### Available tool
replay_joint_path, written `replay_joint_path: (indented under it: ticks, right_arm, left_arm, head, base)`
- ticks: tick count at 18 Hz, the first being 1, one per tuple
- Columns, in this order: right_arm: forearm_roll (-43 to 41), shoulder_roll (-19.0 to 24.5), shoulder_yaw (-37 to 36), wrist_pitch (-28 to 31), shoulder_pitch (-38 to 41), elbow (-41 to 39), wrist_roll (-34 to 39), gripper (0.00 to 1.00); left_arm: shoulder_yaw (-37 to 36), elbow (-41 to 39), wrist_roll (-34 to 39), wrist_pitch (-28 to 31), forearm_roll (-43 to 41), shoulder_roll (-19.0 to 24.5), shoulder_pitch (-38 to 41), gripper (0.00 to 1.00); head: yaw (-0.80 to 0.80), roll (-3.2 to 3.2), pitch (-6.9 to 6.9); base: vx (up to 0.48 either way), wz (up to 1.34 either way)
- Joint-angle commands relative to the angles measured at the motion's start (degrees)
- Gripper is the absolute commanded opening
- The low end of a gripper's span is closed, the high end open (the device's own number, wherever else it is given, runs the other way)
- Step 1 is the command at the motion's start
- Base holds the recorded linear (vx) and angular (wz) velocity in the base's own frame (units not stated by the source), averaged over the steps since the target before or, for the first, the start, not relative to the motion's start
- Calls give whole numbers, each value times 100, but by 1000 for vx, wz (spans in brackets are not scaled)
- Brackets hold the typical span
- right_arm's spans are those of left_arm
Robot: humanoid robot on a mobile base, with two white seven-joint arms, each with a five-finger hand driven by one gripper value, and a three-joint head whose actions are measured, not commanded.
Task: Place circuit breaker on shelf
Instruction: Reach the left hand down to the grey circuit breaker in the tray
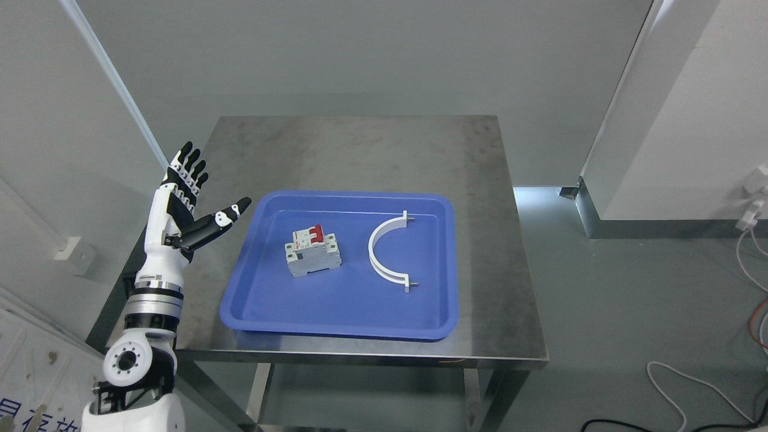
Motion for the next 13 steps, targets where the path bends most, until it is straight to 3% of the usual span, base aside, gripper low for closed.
replay_joint_path:
  ticks: [1,4,6,10,13]
  right_arm:
    - [2,-100,114,97,1,0,4,100]
    - [2,-100,114,97,1,0,-5,100]
    - [-7,-100,114,97,1,0,4,100]
    - [2,-100,114,97,1,0,-5,100]
    - [2,-100,114,97,1,0,-5,100]
  left_arm:
    - [-434,-589,-71,-16,5,219,238,99]
    - [-575,-599,-701,45,-30,455,204,98]
    - [-873,-564,-739,142,-240,684,99,96]
    - [-1032,-546,-792,476,-1426,676,-288,93]
    - [-1541,-563,-975,1063,-1551,798,-551,85]
  head:
    - [0,0,0]
    - [0,0,0]
    - [0,0,1]
    - [0,0,1]
    - [0,0,2]
  base:
    - [-47,-63]
    - [-118,-104]
    - [-170,-54]
    - [-41,79]
    - [34,-61]
